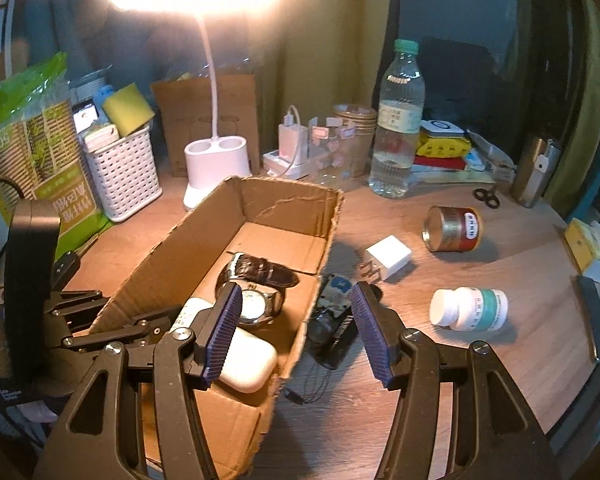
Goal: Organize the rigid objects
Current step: 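Move the right gripper to the white green-label pill bottle on the desk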
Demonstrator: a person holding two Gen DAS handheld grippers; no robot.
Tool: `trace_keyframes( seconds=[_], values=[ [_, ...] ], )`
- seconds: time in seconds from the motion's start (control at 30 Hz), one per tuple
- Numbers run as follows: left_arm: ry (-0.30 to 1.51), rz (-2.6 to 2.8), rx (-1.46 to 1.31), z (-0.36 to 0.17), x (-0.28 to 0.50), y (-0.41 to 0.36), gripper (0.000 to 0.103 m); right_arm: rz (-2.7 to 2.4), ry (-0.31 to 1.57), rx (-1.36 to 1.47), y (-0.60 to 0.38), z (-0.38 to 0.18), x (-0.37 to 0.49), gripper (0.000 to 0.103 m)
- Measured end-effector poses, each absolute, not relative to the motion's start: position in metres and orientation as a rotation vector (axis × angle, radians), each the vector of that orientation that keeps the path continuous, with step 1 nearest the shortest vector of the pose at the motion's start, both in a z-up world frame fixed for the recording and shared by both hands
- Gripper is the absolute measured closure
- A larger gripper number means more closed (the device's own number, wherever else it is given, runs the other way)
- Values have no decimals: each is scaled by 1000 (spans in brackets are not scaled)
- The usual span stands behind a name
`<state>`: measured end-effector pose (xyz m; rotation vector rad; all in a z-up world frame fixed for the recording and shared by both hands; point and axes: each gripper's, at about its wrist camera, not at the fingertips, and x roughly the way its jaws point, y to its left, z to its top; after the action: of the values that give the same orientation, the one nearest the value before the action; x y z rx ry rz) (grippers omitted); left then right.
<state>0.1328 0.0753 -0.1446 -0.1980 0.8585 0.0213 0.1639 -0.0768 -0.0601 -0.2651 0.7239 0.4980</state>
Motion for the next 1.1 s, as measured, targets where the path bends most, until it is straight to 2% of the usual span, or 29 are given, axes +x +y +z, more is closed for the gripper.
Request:
trace_keyframes(
  seconds=[0.57, 0.63, 0.77, 0.83, 1.1],
  values=[
    [865, 19, -205, -146, 132, 76, 87, 309, 709, -180, -156, -56, 186, 37],
    [865, 19, -205, -146, 132, 76, 87, 294, 710, -169, -164, -58, 189, 29],
    [865, 19, -205, -146, 132, 76, 87, 256, 706, -156, -177, -64, 199, 24],
    [865, 19, -205, -146, 132, 76, 87, 237, 707, -176, -178, -69, 202, 16],
    [866, 18, -205, -146, 132, 76, 87, 198, 713, -228, -183, -85, 223, 16]
  ],
)
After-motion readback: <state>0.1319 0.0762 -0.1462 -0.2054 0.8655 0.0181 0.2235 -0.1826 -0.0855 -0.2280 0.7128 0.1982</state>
